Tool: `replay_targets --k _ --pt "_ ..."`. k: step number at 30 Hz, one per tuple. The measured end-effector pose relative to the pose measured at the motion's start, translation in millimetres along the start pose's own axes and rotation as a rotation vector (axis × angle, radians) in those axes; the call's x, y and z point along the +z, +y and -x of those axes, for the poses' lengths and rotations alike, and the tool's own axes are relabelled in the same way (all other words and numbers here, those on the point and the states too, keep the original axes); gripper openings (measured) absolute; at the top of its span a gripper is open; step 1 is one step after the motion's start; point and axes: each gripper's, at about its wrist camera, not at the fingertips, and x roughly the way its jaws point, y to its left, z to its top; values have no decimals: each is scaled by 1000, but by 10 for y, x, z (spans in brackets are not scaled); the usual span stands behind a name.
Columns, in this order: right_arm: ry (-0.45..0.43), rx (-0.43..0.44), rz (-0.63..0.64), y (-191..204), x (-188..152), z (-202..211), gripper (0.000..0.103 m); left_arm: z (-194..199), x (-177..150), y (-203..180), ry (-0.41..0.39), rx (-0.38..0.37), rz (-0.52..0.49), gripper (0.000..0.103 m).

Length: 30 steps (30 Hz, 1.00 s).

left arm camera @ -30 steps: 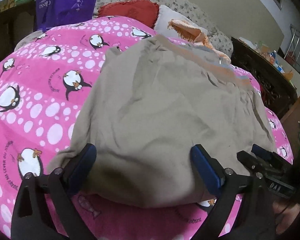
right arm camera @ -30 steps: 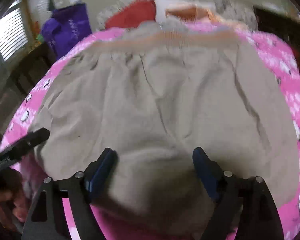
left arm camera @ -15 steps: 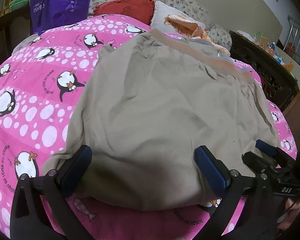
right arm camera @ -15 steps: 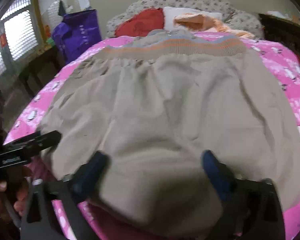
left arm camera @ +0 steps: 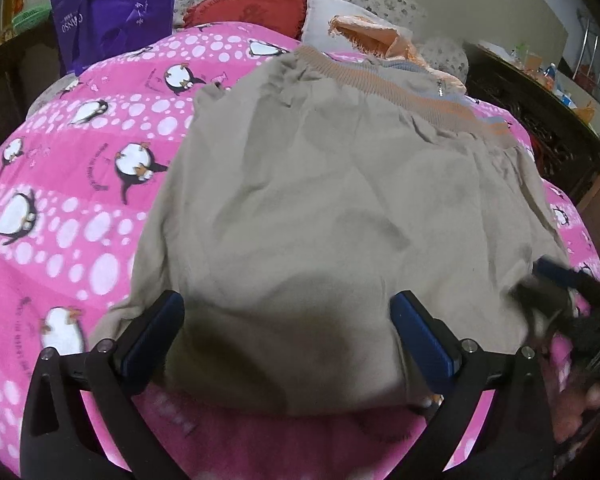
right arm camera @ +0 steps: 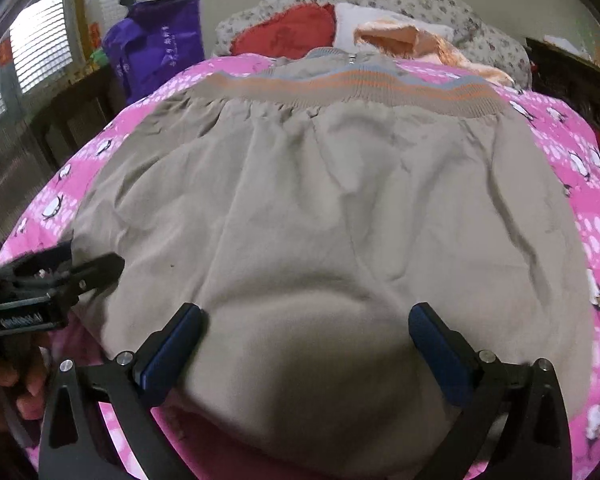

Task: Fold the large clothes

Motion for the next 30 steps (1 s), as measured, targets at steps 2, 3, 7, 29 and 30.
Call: replay_targets --k 2,3,7,29,30 --pt "-98 -29 -55 -176 48 354 98 142 -15 33 -19 51 21 103" --pt "-125 -41 -74 -261 49 454 99 203 -29 44 -28 75 34 103" --pt "-85 -43 -132 -591 -47 426 100 175 -91 8 -18 123 30 103" --pt "-58 -150 6 -287 -165 -132 100 40 -214 16 -17 109 18 103" --pt "-53 -165 18 -260 -165 -153 101 41 -216 16 -17 110 17 103"
